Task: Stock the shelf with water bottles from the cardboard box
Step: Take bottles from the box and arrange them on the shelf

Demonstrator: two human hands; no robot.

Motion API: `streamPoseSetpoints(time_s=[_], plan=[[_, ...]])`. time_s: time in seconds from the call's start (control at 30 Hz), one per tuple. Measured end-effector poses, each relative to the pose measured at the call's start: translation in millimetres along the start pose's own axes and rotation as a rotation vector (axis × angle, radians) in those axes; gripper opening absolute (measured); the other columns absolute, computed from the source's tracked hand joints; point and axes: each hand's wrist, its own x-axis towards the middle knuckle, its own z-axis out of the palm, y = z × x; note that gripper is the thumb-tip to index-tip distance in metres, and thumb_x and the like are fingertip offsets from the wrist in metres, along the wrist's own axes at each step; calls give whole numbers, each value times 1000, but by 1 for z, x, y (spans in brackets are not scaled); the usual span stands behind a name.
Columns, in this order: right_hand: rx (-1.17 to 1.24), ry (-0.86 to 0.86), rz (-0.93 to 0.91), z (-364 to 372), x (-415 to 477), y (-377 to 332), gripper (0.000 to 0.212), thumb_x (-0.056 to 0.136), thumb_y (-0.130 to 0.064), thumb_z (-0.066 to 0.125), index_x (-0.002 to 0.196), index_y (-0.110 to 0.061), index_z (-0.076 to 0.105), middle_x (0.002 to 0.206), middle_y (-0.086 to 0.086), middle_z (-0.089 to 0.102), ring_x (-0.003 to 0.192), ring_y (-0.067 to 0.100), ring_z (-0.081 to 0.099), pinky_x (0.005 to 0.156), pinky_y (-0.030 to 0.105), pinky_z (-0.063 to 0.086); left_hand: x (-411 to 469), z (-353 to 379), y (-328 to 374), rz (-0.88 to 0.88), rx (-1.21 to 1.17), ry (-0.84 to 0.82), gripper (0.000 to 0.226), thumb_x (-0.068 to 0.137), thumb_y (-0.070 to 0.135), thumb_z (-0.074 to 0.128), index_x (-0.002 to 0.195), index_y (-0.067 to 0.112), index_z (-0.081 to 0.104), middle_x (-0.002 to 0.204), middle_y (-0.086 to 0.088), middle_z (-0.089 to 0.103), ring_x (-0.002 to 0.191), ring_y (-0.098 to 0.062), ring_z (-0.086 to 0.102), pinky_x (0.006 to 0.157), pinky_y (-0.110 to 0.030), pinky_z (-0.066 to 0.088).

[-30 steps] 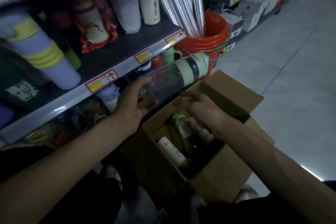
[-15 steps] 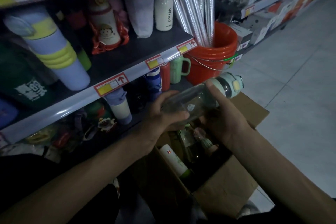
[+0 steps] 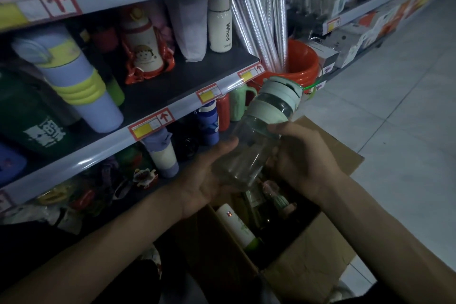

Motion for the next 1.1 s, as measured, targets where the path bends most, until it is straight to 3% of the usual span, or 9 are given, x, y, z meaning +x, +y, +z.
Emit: streamPoseSetpoints(time_s=[0.13, 0.3, 0.43, 0.53, 0.67, 0.77, 0.87, 1.0, 1.1], plan=[[-36, -85, -40, 5, 1, 1, 48, 77, -4, 61, 124, -5, 59, 107, 11, 67, 96, 24, 66, 94, 43, 49, 0, -6, 2, 201, 19, 16, 51, 81, 20, 75, 131, 12, 65, 119, -13, 70, 101, -24, 70, 73, -32, 59], [-115, -92, -39, 19, 4, 6, 66, 74, -1, 57, 140, -2, 53, 142, 19, 59, 133, 37, 56, 117, 58, 37, -5, -19, 5, 353, 52, 104, 58, 79, 9, 76, 135, 10, 61, 131, -17, 67, 118, -34, 66, 87, -35, 57], [-131, -134, -54, 30, 5, 7, 61, 77, -1, 55, 138, -9, 59, 139, 19, 62, 131, 39, 57, 116, 58, 37, -15, -24, 13, 387, 12, 100, 64, 74, 12, 82, 135, 11, 63, 131, -16, 67, 119, -33, 66, 89, -35, 58], [-144, -136, -67, 42, 7, 6, 58, 79, -1, 64, 136, -11, 62, 131, 17, 68, 116, 32, 67, 104, 43, 50, -26, -25, 20, 385, -27, 66, 56, 73, 21, 81, 128, 15, 69, 129, -13, 69, 113, -26, 68, 86, -32, 58], [-196, -98, -75, 58, 8, 11, 34, 83, -7, 69, 117, -13, 70, 113, 9, 76, 98, 18, 73, 81, 27, 60, -41, -26, 26, 327, -76, 53, 22, 89, 25, 70, 108, 18, 79, 110, -8, 76, 96, -17, 73, 75, -28, 59], [-219, -111, -52, 65, 7, 16, 30, 86, -16, 70, 115, -10, 69, 112, 10, 76, 97, 19, 73, 79, 27, 59, -45, -29, 28, 304, -94, 83, 36, 92, 35, 62, 120, 16, 75, 118, -12, 73, 102, -22, 72, 74, -32, 59], [-238, -121, -45, 72, 8, 20, 33, 86, -19, 70, 119, -12, 67, 104, 4, 77, 88, 13, 73, 77, 26, 58, -51, -29, 29, 315, -108, 113, 33, 91, 35, 60, 111, 16, 78, 110, -11, 76, 92, -20, 75, 66, -29, 59], [-262, -70, -69, 78, 18, 28, 31, 84, -18, 78, 114, -17, 68, 110, 7, 75, 94, 15, 74, 88, 34, 56, -49, -33, 47, 330, 159, 404, 40, 95, 33, 65, 125, 7, 70, 122, -19, 70, 104, -28, 69, 72, -31, 58], [-302, -25, -124, 83, 29, 33, 48, 80, -10, 83, 123, -6, 62, 115, 24, 71, 110, 33, 71, 94, 44, 57, -42, -54, 51, 454, 337, 624, 27, 85, 30, 80, 106, 14, 76, 103, -5, 76, 105, -26, 68, 81, -34, 50]])
